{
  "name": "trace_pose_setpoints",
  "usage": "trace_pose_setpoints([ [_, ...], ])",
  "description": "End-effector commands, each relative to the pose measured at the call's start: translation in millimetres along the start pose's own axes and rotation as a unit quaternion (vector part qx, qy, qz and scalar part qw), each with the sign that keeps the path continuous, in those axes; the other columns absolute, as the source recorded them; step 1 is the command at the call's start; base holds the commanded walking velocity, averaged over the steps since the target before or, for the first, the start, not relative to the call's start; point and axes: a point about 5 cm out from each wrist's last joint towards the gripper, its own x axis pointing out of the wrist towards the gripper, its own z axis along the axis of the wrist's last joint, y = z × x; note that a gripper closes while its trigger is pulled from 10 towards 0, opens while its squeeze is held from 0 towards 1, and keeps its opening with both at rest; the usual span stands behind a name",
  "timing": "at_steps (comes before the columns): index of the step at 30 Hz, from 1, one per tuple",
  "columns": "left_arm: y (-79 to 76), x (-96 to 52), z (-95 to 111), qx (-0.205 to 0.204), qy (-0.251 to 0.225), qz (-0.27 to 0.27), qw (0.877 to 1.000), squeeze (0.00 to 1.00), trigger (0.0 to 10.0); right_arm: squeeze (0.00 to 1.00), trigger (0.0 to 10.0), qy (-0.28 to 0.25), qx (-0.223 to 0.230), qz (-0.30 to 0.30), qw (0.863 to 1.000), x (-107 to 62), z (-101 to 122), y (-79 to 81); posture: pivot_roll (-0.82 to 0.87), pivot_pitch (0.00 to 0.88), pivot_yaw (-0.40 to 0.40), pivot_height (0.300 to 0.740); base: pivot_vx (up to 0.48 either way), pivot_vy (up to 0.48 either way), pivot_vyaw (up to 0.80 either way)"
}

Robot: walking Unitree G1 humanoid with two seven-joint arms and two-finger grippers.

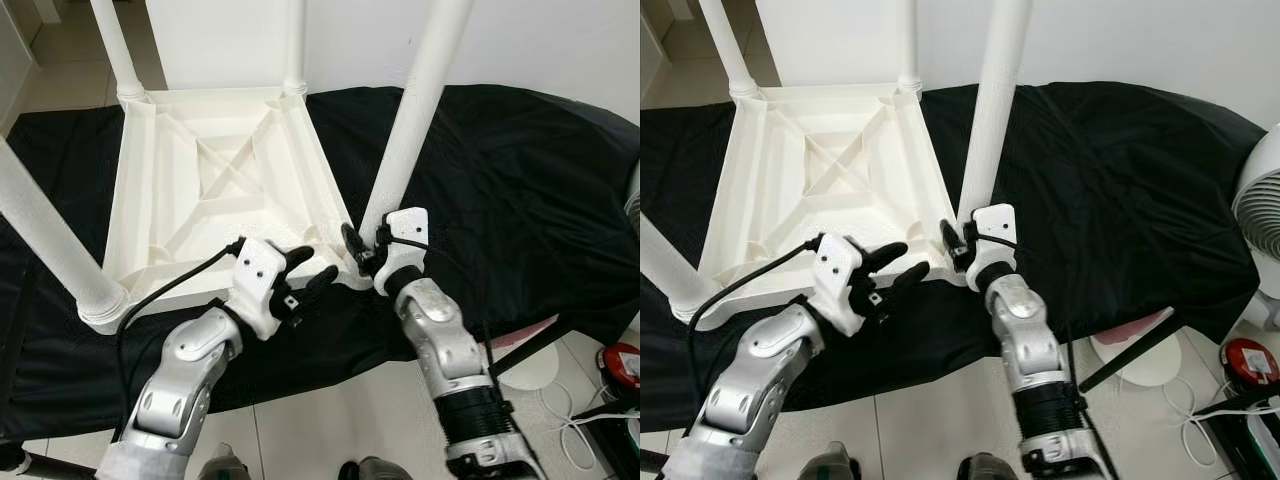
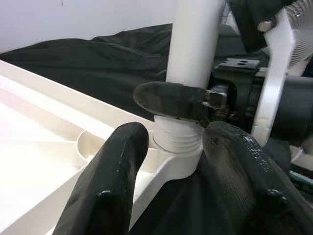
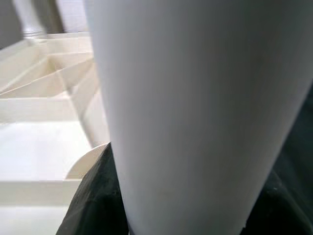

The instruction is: Building children table

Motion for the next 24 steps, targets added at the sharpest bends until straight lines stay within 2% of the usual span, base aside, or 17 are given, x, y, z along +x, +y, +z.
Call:
trace_pose_setpoints([
  [1, 5.4, 4.9, -4.0, -0.011, 0.014, 0.053, 0.998, 0.00, 10.0, 0.00, 10.0, 0.038, 0.009, -0.096, 0.995, -7.3, -14.8, -15.1, 0.04, 0.040, -0.008, 0.740, 0.000, 0.000, 0.00],
  [2, 5.4, 4.9, -4.0, -0.011, 0.014, 0.053, 0.998, 0.00, 10.0, 0.00, 10.0, 0.038, 0.009, -0.096, 0.995, -7.3, -14.8, -15.1, 0.04, 0.040, -0.008, 0.740, 0.000, 0.000, 0.00],
  [3, 7.8, 12.6, -8.9, -0.024, 0.034, 0.079, 0.996, 0.00, 10.0, 0.00, 10.0, 0.042, 0.018, -0.086, 0.995, -7.5, -16.4, -0.4, 0.02, 0.021, -0.009, 0.740, 0.000, 0.000, 0.00],
  [4, 8.8, 14.5, -10.7, -0.028, 0.039, 0.089, 0.995, 0.00, 10.0, 0.00, 10.0, 0.040, 0.019, -0.083, 0.996, -8.2, -15.4, 2.7, 0.02, 0.020, -0.010, 0.740, 0.000, 0.000, 0.00],
  [8, 8.5, 13.9, -9.2, -0.045, 0.028, 0.099, 0.994, 0.00, 10.0, 0.00, 10.0, 0.036, 0.026, -0.095, 0.994, -11.2, -14.2, -1.6, 0.02, 0.017, -0.022, 0.740, 0.000, 0.000, 0.00],
  [13, 0.1, 10.7, -11.0, -0.025, 0.042, 0.074, 0.996, 0.00, 10.0, 0.00, 10.0, 0.033, 0.019, -0.090, 0.995, -14.6, -12.2, 1.3, 0.03, 0.019, -0.036, 0.740, 0.000, 0.000, 0.00],
  [14, -2.0, 9.5, -11.1, -0.021, 0.041, 0.072, 0.996, 0.00, 10.0, 0.47, 10.0, 0.025, 0.025, -0.073, 0.997, -15.7, -10.5, 5.2, 0.03, 0.018, -0.041, 0.740, 0.000, 0.000, 0.00],
  [16, -2.0, 9.5, -11.1, -0.021, 0.041, 0.072, 0.996, 0.00, 10.0, 0.47, 10.0, 0.025, 0.025, -0.073, 0.997, -15.7, -10.5, 5.2, 0.03, 0.018, -0.041, 0.740, 0.000, 0.000, 0.00],
  [17, -3.6, 8.8, -10.4, -0.025, 0.037, 0.072, 0.996, 0.00, 10.0, 1.00, 10.0, 0.014, 0.029, -0.060, 0.998, -16.4, -7.5, 7.8, 0.03, 0.019, -0.044, 0.740, 0.000, 0.000, 0.00],
  [24, -7.3, 7.2, -6.0, -0.027, 0.019, 0.066, 0.997, 0.00, 10.0, 1.00, 10.0, -0.010, 0.028, -0.025, 0.999, -13.1, 0.5, 2.2, 0.07, 0.015, -0.068, 0.740, 0.000, 0.000, 0.00],
])
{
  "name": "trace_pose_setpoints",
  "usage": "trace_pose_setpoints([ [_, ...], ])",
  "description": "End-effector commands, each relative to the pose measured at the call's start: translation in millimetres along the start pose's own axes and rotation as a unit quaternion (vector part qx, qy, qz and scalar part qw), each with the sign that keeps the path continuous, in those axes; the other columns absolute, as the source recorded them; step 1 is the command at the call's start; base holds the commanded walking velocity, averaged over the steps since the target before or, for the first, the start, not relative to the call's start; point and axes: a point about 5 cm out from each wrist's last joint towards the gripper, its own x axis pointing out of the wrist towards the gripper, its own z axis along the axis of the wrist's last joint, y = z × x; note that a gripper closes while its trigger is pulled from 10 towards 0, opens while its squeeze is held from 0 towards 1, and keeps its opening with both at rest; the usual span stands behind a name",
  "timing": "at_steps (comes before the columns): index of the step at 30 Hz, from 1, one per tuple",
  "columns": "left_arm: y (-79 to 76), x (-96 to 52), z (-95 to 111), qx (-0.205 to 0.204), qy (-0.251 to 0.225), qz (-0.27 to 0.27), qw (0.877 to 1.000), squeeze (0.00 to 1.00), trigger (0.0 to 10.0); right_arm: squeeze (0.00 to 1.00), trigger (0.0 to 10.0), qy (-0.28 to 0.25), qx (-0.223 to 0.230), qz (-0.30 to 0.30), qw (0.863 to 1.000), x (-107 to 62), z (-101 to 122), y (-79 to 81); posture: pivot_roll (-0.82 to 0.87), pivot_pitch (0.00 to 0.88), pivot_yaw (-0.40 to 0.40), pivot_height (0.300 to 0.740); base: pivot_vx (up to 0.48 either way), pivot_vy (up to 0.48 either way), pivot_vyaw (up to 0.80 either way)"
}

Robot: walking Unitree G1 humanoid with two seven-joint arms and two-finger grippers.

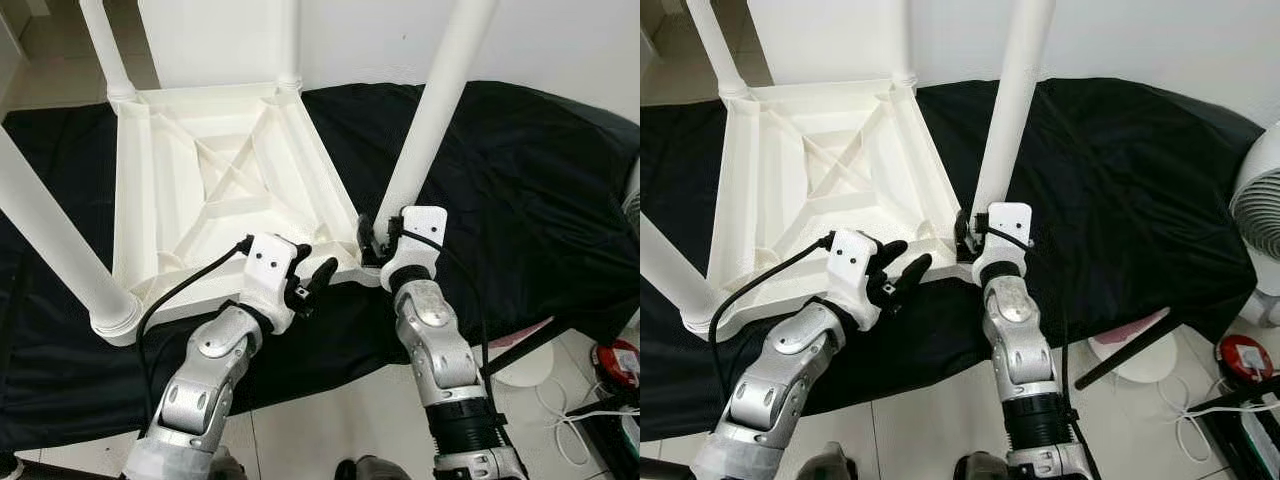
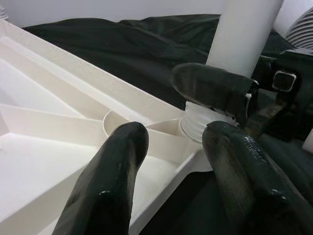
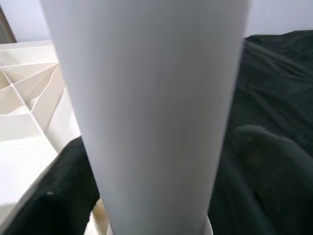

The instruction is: Building children table

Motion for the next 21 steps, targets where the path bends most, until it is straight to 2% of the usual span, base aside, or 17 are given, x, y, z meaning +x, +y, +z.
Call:
trace_pose_setpoints([
  [1, -3.9, -3.1, 0.1, 0.000, -0.002, -0.021, 1.000, 0.00, 10.0, 1.00, 10.0, -0.004, 0.017, 0.026, 1.000, -1.6, -1.0, -0.9, 0.07, 0.015, -0.072, 0.740, 0.000, 0.000, 0.00],
  [2, -3.9, -3.1, 0.1, 0.000, -0.002, -0.021, 1.000, 0.00, 10.0, 1.00, 10.0, -0.004, 0.017, 0.026, 1.000, -1.6, -1.0, -0.9, 0.07, 0.015, -0.072, 0.740, 0.000, 0.000, 0.00],
  [3, -5.5, -5.0, 1.7, -0.003, -0.005, -0.033, 0.999, 0.00, 10.0, 1.00, 10.0, -0.009, 0.006, 0.073, 0.997, -1.9, 2.1, -3.7, 0.08, 0.015, -0.074, 0.740, 0.000, 0.000, 0.00],
  [4, -6.0, -7.1, 3.0, 0.000, -0.007, -0.046, 0.999, 0.00, 10.0, 0.26, 10.0, -0.005, -0.005, 0.116, 0.993, -3.5, 2.7, -7.3, 0.08, 0.015, -0.076, 0.740, 0.000, 0.000, 0.00],
  [5, -6.1, -8.4, 3.5, 0.000, -0.004, -0.056, 0.998, 0.00, 10.0, 0.00, 10.0, 0.001, -0.015, 0.152, 0.988, -6.0, 3.0, -11.6, 0.08, 0.015, -0.076, 0.740, 0.000, 0.000, 0.00],
  [13, -3.3, -13.4, 8.3, 0.012, 0.001, -0.079, 0.997, 0.00, 10.0, 0.00, 10.0, 0.022, -0.047, 0.241, 0.969, -14.3, -0.3, -27.0, 0.08, 0.020, -0.070, 0.740, 0.000, 0.000, 0.00],
  [15, -5.1, -14.8, 11.6, 0.011, 0.002, -0.092, 0.996, 0.00, 10.0, 0.00, 10.0, 0.034, -0.076, 0.268, 0.960, -12.3, -2.9, -36.1, 0.08, 0.021, -0.067, 0.740, 0.000, 0.000, 0.00],
  [19, -6.3, -16.1, 13.6, 0.012, 0.003, -0.098, 0.995, 0.00, 10.0, 0.00, 10.0, 0.037, -0.096, 0.283, 0.954, -7.8, -2.1, -40.4, 0.08, 0.036, -0.067, 0.740, 0.000, 0.000, 0.00],
  [21, -9.5, -15.7, 14.3, 0.008, 0.002, -0.100, 0.995, 0.00, 10.0, 0.00, 10.0, 0.040, -0.115, 0.293, 0.948, 0.4, -1.0, -46.9, 0.08, 0.040, -0.066, 0.740, 0.000, 0.000, 0.00],
])
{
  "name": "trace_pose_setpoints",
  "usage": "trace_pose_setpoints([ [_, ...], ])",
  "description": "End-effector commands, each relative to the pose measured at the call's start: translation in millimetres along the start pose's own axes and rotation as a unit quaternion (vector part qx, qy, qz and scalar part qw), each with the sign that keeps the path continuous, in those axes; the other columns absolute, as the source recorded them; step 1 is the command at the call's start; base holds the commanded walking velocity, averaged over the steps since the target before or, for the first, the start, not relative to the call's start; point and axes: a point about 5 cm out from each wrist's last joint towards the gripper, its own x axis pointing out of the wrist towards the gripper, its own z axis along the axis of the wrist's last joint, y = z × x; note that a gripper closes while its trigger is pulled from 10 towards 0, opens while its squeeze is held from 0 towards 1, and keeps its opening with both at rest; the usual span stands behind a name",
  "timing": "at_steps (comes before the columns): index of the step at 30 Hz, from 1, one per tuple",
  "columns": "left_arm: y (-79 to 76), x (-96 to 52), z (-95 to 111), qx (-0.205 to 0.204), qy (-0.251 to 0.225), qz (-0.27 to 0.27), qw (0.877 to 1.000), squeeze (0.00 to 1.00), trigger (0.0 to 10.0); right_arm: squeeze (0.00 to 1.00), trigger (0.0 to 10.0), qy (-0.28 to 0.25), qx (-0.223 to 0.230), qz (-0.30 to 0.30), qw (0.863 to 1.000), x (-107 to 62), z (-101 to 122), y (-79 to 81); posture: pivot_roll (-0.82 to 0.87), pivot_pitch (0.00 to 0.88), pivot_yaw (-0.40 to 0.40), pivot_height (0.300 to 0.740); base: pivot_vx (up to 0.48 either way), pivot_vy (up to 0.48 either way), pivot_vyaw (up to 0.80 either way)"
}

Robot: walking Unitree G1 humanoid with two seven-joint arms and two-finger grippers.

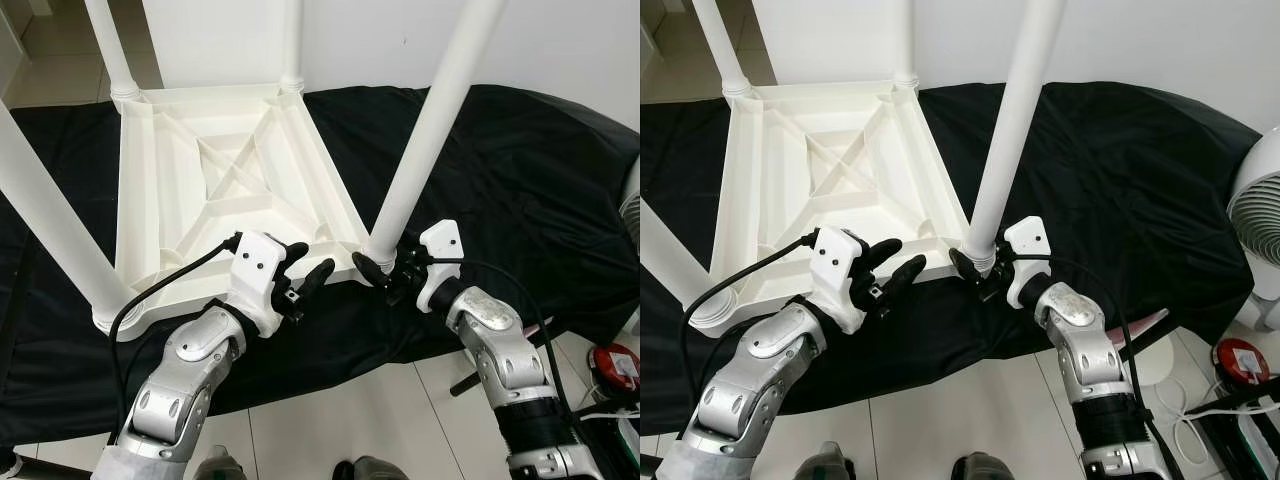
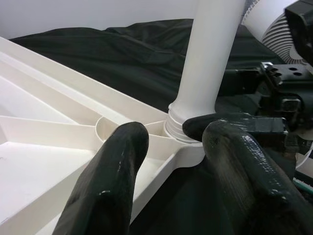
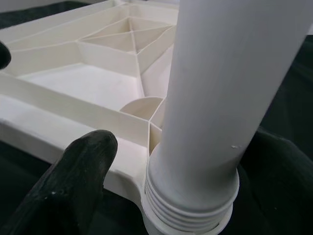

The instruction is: Building children table

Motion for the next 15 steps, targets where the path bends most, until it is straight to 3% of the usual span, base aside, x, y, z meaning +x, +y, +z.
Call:
trace_pose_setpoints([
  [1, -9.2, 0.2, 0.6, -0.002, 0.002, -0.059, 0.998, 0.00, 10.0, 0.00, 10.0, 0.004, -0.014, 0.005, 1.000, -0.1, -0.4, -5.6, 0.08, 0.040, -0.066, 0.740, 0.000, 0.000, 0.00],
  [4, -11.3, 1.1, 1.3, -0.002, 0.002, -0.062, 0.998, 0.00, 10.0, 0.00, 10.0, 0.004, -0.025, 0.016, 1.000, 6.0, 1.8, -12.3, 0.08, 0.048, -0.069, 0.740, 0.000, 0.000, 0.00],
  [5, -12.1, 1.8, 2.2, -0.003, 0.001, -0.063, 0.998, 0.00, 10.0, 0.00, 7.4, 0.000, -0.026, 0.022, 0.999, 10.3, 3.7, -14.1, 0.08, 0.054, -0.069, 0.740, 0.000, 0.000, 0.00],
  [6, -11.1, 1.1, 3.6, -0.003, 0.000, -0.064, 0.998, 0.00, 10.0, 0.00, 7.4, -0.003, -0.026, 0.028, 0.999, 14.1, 5.9, -14.3, 0.08, 0.056, -0.069, 0.740, 0.000, 0.000, 0.00],
  [7, -11.8, 2.1, 4.6, -0.003, -0.001, -0.064, 0.998, 0.00, 10.0, 0.00, 4.4, -0.006, -0.023, 0.038, 0.999, 18.7, 6.9, -13.7, 0.09, 0.062, -0.070, 0.740, 0.000, 0.000, 0.00],
  [10, -12.4, 2.6, 5.6, -0.004, -0.001, -0.063, 0.998, 0.00, 10.0, 0.00, 4.4, -0.008, -0.022, 0.047, 0.999, 21.7, 7.2, -13.4, 0.09, 0.062, -0.070, 0.740, 0.000, 0.000, 0.00],
  [12, -14.6, 2.7, 7.7, -0.008, -0.003, -0.060, 0.998, 0.00, 10.0, 0.00, 0.0, -0.015, -0.021, 0.063, 0.998, 28.9, 7.2, -10.7, 0.10, 0.076, -0.079, 0.740, 0.000, 0.000, 0.00],
  [15, -13.3, -0.3, 10.3, -0.009, -0.005, -0.058, 0.998, 0.00, 10.0, 0.00, 0.0, -0.019, -0.020, 0.076, 0.997, 37.4, 7.2, -5.8, 0.10, 0.088, -0.084, 0.740, 0.000, 0.000, 0.00],
])
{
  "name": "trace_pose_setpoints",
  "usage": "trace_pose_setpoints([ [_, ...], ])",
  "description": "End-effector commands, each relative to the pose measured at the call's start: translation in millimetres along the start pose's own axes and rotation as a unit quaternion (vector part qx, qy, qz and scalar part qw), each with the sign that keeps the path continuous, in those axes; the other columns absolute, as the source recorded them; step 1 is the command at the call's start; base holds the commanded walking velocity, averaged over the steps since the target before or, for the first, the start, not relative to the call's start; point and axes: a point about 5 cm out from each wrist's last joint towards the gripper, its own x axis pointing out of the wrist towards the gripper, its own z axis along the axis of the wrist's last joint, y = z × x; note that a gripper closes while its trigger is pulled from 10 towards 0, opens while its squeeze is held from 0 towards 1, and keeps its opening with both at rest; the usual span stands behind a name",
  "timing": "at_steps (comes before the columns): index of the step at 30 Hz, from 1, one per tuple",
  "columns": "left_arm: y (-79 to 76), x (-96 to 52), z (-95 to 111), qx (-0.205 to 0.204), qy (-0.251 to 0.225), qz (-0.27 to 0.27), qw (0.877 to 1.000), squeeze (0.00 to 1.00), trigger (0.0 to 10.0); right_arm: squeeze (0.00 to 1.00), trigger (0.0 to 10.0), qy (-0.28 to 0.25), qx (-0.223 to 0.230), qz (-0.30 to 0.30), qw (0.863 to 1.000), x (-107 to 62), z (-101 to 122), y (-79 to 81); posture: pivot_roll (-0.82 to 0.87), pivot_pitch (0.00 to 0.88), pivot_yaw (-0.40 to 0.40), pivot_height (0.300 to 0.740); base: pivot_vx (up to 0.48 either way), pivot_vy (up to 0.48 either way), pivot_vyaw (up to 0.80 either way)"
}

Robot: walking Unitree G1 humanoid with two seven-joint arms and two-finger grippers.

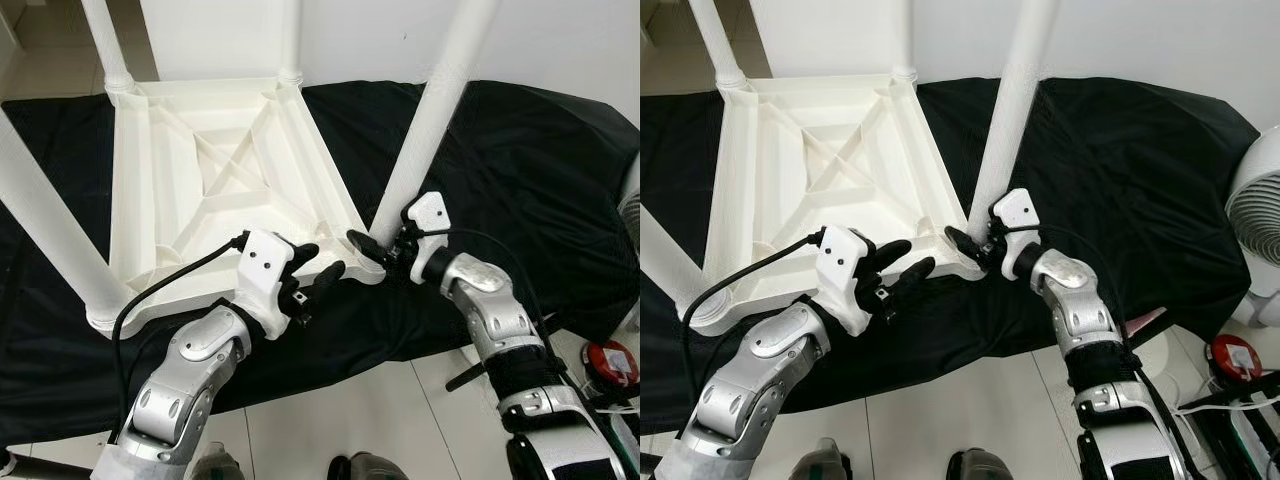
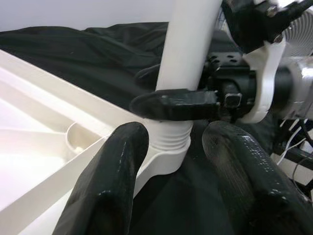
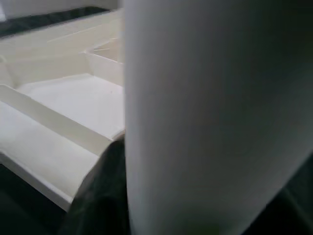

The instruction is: Building children table

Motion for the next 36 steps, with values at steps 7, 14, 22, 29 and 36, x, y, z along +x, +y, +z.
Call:
trace_pose_setpoints([
  [7, -1.8, -4.0, 5.2, 0.000, -0.003, -0.013, 1.000, 0.00, 10.0, 0.00, 0.0, -0.001, 0.007, 0.012, 1.000, 11.0, -1.8, 10.4, 0.12, 0.114, -0.108, 0.740, 0.000, 0.000, 0.00],
  [14, -0.3, -6.2, 9.0, 0.003, -0.006, -0.001, 1.000, 0.00, 10.0, 0.00, 0.0, -0.004, 0.039, -0.077, 0.996, 22.4, 2.5, 15.1, 0.13, 0.133, -0.117, 0.740, 0.000, 0.000, 0.00],
  [22, -2.7, -6.8, 11.5, -0.002, -0.007, 0.004, 1.000, 0.00, 10.0, 0.00, 0.0, -0.028, 0.049, -0.190, 0.980, 26.5, 11.6, 18.8, 0.14, 0.146, -0.112, 0.740, 0.000, 0.000, 0.00],
  [29, 2.6, -7.5, 12.9, -0.004, -0.008, 0.014, 1.000, 0.00, 10.0, 0.00, 0.0, -0.053, 0.073, -0.237, 0.967, 25.0, 16.9, 36.7, 0.14, 0.137, -0.099, 0.740, 0.000, 0.000, 0.00],
  [36, 4.6, -2.4, 15.7, 0.001, -0.010, 0.008, 1.000, 0.00, 10.0, 0.00, 10.0, -0.042, 0.076, -0.245, 0.966, 13.7, 10.7, 32.0, 0.11, 0.119, -0.071, 0.740, 0.000, 0.000, 0.00],
])
